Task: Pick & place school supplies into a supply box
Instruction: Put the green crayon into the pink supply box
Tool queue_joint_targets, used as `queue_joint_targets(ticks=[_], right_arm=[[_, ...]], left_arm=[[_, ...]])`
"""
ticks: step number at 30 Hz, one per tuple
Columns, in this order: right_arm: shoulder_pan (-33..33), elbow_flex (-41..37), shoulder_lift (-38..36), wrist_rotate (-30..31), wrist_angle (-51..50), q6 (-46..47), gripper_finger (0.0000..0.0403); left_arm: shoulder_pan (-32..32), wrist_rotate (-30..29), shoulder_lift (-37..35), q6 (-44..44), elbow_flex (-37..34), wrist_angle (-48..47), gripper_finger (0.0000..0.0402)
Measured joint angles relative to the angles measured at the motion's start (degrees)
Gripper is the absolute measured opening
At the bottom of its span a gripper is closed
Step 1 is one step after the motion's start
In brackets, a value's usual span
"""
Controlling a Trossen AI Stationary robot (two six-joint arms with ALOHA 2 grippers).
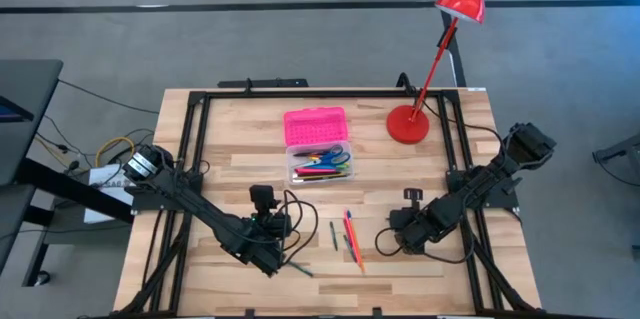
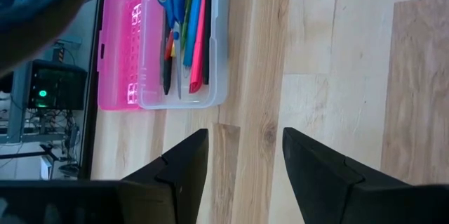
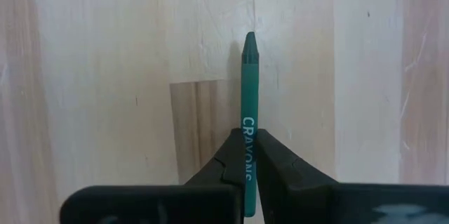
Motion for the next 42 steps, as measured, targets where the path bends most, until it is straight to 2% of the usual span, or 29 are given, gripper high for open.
queue_joint_targets(ticks=[34, 42], right_arm=[[-0.1, 0.0, -0.1, 0.0, 2.2, 0.0, 0.0005], [-3.3, 3.7, -0.1, 1.6, 2.0, -5.6, 0.0005]], left_arm=[[0.0, 1.2, 0.6, 0.0, 0.0, -1.1, 0.0179], [0.0, 1.2, 0.6, -2.3, 0.0, -5.1, 0.0179]])
